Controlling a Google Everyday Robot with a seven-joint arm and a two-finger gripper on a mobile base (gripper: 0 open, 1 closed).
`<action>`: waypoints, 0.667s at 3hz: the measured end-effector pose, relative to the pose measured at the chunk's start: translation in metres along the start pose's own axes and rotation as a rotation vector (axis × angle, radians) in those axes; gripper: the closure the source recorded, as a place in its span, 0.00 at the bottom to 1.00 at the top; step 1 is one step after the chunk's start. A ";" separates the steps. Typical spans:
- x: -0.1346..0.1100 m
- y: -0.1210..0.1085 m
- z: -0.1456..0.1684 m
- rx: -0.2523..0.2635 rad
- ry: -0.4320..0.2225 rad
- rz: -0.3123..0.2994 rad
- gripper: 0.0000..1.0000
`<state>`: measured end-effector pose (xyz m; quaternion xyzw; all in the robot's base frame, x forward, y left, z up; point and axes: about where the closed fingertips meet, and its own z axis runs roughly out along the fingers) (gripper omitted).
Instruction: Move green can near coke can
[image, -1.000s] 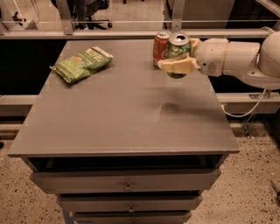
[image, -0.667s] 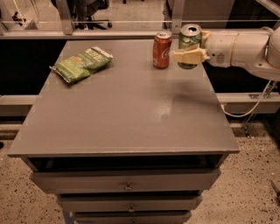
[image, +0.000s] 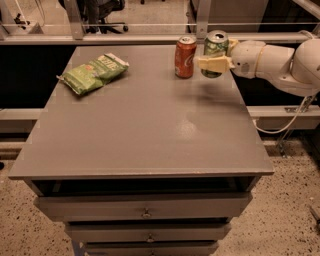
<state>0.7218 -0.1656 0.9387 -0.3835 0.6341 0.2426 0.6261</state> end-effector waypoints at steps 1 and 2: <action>0.017 -0.009 0.011 0.006 0.001 0.027 1.00; 0.031 -0.019 0.016 0.025 -0.011 0.047 1.00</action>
Offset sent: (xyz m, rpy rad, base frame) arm 0.0396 -0.0172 -0.0428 0.0644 0.0278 -0.0611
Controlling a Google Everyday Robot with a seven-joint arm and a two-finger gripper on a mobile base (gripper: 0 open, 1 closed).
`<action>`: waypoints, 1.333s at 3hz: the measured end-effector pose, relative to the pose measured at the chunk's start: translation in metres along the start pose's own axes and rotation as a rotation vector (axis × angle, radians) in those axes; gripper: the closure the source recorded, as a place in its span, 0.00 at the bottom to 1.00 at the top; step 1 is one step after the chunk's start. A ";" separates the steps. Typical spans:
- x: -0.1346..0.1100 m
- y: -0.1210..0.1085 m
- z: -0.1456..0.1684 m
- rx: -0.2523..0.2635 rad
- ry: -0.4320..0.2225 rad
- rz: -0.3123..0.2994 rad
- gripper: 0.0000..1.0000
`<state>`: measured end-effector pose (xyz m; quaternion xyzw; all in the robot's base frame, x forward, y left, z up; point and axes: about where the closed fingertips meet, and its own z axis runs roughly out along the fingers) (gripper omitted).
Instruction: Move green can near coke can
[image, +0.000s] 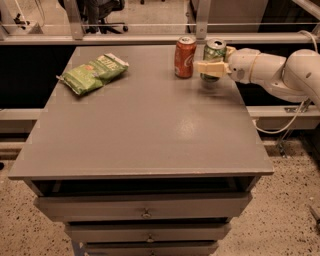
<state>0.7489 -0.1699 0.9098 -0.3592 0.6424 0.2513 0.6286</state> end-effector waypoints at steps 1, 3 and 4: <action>0.006 -0.008 0.009 0.014 -0.027 0.023 1.00; 0.015 -0.016 0.029 0.031 -0.043 0.067 0.60; 0.018 -0.018 0.032 0.035 -0.037 0.076 0.36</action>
Offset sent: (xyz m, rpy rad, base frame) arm 0.0382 0.0083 -0.0167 0.1019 0.0248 -0.0450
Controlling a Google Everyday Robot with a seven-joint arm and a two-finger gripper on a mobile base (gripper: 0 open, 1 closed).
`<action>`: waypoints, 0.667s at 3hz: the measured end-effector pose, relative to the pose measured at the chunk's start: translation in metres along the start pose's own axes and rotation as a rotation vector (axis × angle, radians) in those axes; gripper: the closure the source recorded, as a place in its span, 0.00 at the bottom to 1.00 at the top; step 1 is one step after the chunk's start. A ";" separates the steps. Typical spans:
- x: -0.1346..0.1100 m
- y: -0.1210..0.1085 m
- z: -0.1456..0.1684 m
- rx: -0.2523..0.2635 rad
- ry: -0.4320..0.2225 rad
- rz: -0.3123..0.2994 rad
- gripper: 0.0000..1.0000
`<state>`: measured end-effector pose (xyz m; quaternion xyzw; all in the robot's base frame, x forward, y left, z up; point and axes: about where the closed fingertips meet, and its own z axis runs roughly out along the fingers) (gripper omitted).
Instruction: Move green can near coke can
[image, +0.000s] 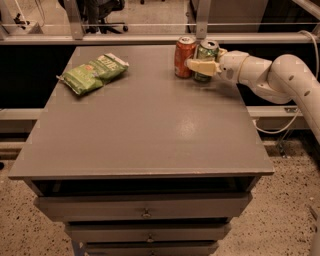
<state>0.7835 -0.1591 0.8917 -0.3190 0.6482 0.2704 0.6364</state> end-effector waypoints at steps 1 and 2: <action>0.003 -0.001 0.001 -0.002 0.006 0.007 0.12; 0.006 0.000 0.000 -0.009 0.014 0.019 0.00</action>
Offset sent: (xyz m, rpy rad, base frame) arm -0.0023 -0.0080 -0.0098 0.0031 0.0425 0.0051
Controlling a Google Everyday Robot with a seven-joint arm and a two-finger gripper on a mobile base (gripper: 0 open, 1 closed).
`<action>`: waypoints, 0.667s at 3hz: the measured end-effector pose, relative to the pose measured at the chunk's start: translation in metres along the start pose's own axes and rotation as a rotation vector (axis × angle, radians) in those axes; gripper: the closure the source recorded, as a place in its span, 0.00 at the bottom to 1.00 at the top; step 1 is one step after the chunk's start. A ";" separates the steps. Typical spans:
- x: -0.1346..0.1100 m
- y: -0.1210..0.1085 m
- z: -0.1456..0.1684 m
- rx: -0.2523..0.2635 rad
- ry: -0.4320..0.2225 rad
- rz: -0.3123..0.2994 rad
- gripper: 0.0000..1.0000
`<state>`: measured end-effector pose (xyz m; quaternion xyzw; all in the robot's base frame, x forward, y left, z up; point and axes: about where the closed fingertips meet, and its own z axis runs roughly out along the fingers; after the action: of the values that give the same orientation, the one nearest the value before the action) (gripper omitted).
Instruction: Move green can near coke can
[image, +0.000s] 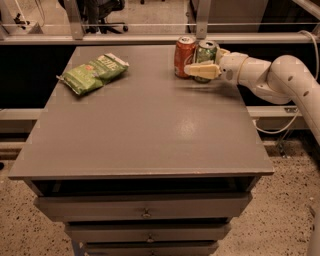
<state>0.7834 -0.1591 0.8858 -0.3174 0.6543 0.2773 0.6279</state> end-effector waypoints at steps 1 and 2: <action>-0.006 0.005 -0.007 -0.029 0.016 -0.007 0.00; -0.028 0.022 -0.037 -0.081 0.059 -0.042 0.00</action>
Offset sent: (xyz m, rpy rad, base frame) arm -0.0869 -0.0307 0.0658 -0.1471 0.0102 0.1551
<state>0.7433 -0.1712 0.9150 -0.3643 0.6541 0.2806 0.6006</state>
